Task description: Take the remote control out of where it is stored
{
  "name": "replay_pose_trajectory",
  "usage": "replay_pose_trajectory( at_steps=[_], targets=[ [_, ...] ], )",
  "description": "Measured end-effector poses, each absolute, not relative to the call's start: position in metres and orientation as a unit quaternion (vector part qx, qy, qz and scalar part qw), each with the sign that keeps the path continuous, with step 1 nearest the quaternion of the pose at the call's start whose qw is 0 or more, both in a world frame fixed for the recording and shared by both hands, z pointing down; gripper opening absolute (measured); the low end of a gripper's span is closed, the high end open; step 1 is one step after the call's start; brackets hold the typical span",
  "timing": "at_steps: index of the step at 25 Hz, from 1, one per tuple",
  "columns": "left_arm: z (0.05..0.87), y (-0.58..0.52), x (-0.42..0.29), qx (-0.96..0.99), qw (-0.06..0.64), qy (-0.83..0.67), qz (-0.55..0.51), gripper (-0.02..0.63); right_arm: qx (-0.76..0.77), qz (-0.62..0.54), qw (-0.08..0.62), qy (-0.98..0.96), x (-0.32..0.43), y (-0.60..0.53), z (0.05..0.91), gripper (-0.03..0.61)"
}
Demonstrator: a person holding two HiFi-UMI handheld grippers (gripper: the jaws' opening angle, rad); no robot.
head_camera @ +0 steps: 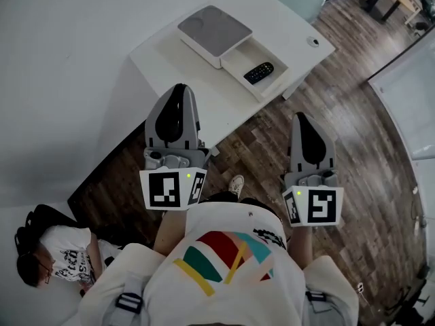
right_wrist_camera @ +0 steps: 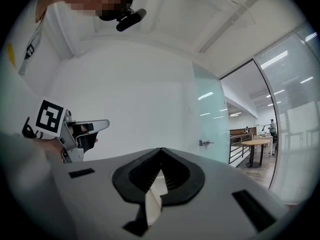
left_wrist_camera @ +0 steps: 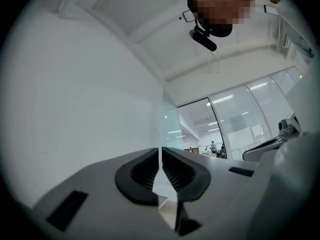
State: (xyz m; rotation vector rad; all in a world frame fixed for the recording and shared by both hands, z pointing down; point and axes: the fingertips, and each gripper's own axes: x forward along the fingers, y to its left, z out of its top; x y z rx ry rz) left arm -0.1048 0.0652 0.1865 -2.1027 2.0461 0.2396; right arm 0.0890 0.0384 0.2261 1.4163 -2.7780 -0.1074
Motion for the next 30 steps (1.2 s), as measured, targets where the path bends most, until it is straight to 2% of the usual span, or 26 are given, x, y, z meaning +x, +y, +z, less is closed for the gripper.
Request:
replay_pose_trajectory(
  at_steps=[12,17,30],
  targets=[
    [0.207,0.004,-0.124,-0.714,0.04,0.693,0.091,0.006,0.46,-0.044,0.043,-0.886,0.08,0.0,0.226,-0.002],
    [0.223,-0.022,-0.114,-0.726,0.011,0.682,0.09,0.006,0.457,-0.03,0.011,-0.889,0.087,-0.02,0.22,-0.002],
    [0.22,-0.135,-0.068,-0.721,0.015,0.689,0.073,0.006,0.4,0.008,-0.03,-0.916,0.102,-0.15,0.225,-0.002]
  ],
)
